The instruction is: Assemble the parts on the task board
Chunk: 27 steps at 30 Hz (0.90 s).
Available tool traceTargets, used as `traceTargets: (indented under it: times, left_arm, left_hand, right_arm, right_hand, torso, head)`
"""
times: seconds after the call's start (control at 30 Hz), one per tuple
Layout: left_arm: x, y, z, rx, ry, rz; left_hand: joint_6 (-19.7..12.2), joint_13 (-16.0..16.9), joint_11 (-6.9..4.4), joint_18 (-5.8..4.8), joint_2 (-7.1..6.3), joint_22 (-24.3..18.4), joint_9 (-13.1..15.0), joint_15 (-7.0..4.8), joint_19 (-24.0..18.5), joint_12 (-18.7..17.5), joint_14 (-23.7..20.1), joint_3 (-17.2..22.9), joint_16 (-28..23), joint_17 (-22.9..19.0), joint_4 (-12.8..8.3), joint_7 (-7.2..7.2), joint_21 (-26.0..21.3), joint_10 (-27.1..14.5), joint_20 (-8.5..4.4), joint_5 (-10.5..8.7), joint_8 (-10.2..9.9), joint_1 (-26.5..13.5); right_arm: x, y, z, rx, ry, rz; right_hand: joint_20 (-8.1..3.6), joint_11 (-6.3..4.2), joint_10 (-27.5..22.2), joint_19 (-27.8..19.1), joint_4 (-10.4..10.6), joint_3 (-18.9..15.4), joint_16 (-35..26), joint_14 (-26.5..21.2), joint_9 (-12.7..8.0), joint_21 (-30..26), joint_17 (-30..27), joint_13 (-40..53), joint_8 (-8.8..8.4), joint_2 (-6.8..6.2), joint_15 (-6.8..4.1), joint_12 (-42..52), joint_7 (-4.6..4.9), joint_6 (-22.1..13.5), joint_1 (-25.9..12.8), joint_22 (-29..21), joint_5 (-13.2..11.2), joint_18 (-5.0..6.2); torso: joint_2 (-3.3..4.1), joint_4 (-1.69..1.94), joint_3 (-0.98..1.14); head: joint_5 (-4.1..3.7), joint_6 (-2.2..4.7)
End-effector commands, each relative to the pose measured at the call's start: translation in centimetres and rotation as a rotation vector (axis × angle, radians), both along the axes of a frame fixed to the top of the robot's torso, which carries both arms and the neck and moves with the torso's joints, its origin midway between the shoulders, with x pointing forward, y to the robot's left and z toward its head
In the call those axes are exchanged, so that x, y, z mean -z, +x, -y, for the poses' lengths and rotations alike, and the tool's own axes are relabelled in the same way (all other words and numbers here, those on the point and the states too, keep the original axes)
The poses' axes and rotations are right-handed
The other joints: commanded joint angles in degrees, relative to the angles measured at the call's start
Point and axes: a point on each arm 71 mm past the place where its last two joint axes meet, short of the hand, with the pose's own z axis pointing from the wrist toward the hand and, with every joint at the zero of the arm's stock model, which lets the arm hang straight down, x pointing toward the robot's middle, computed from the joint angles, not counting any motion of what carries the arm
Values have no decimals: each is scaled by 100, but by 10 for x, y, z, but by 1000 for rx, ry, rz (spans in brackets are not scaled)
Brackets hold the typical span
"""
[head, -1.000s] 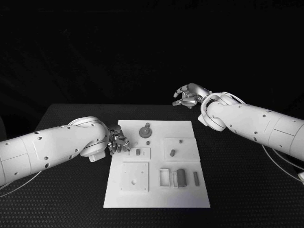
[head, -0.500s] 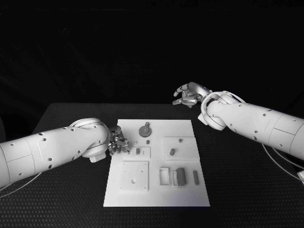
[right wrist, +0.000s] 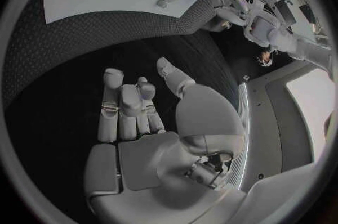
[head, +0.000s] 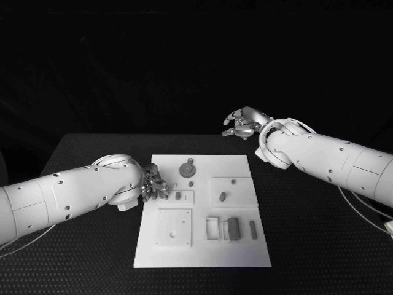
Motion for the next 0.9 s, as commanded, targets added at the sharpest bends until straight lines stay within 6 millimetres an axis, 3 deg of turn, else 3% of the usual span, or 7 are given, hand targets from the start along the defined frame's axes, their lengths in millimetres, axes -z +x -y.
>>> traceTargets:
  times: [0.03, 0.47, 0.63, 0.9]
  left_arm:
    - [1, -1, 2, 8, 9, 4]
    - [3, -2, 0, 23, 32, -6]
    - [3, -1, -2, 23, 37, -5]
    - [4, -2, -2, 31, 43, -15]
  left_hand:
    - [52, 11, -174, 119, 41, 64, 7, -2, 44, -9, 48, 12, 40, 5, 15, 1, 18, 213, -12, 13, 33, 45]
    - [56, 18, -177, 120, 48, 69, 5, -6, 48, -7, 51, 20, 45, 8, 7, -3, 18, 216, -17, 22, 36, 54]
    - [72, 48, -183, 111, 42, 93, -2, -13, 62, -9, 58, 28, 59, 14, -31, -8, 18, 228, -26, 294, 49, 54]
    - [88, 64, -189, 110, 38, 103, -2, -17, 75, -5, 71, 27, 71, 19, -54, -15, 23, 244, -33, 366, 60, 58]
  right_arm:
    - [0, 0, -2, -13, -3, 2]
    - [0, -1, -1, -13, -3, 1]
    - [0, -1, -2, -14, -3, 0]
    - [1, -1, -2, -14, -3, 0]
  right_hand:
    - [8, 184, -253, -21, 2, -31, -22, -34, -9, -22, -7, -10, -35, -1, 1, 35, 213, 255, -8, 73, 5, 171]
    - [7, 185, -253, -20, 2, -31, -22, -33, -9, -24, -7, -11, -37, 1, 2, 36, 213, 256, -8, 73, 5, 171]
    - [7, 185, -253, -20, 2, -31, -22, -33, -9, -24, -7, -12, -38, 1, 2, 36, 213, 257, -8, 73, 5, 171]
    - [7, 185, -253, -19, 2, -31, -22, -33, -9, -24, -7, -12, -39, 1, 2, 37, 214, 257, -8, 73, 5, 171]
  torso:
    - [-1, 5, 1]
    - [-1, 7, -1]
    - [1, 11, -4]
    - [1, 9, -3]
  head:
    - [-10, 7]
    - [-32, -17]
    - [-35, -27]
    - [-31, -27]
